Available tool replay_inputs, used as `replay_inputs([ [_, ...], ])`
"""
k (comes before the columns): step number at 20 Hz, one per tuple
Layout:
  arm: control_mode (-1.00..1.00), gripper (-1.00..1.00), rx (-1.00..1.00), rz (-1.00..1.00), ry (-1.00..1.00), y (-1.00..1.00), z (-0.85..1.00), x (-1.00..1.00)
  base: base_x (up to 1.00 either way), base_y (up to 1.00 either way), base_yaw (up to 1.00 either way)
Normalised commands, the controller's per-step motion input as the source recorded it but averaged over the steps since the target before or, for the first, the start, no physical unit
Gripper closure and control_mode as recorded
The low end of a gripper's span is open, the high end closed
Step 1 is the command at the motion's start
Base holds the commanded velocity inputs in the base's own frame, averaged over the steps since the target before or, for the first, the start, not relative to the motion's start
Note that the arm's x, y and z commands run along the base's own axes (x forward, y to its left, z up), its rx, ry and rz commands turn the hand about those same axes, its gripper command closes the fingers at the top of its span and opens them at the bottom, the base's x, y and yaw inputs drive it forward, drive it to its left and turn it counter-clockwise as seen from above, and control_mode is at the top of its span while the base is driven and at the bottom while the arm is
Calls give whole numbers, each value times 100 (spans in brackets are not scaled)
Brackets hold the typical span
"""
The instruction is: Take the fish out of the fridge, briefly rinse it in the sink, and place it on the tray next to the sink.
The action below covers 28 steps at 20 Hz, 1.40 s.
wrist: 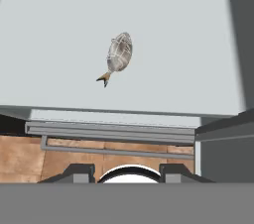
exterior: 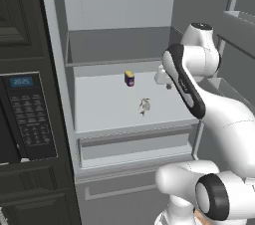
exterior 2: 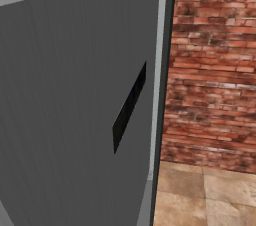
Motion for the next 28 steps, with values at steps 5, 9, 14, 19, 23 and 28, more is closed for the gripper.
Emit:
replay_inputs([
  [5,-100,-100,0,0,1,0,0,0,0,0,0],
  [9,-100,-100,-2,-6,-3,46,-39,-3,0,0,0],
  [14,-100,-100,2,-14,0,88,-72,0,0,0,0],
  [19,-100,-100,3,-15,4,17,-64,40,0,0,0],
  [23,-100,-100,9,-30,1,-35,-37,85,0,0,0],
  [28,-100,-100,0,-6,0,3,-18,100,0,0,0],
])
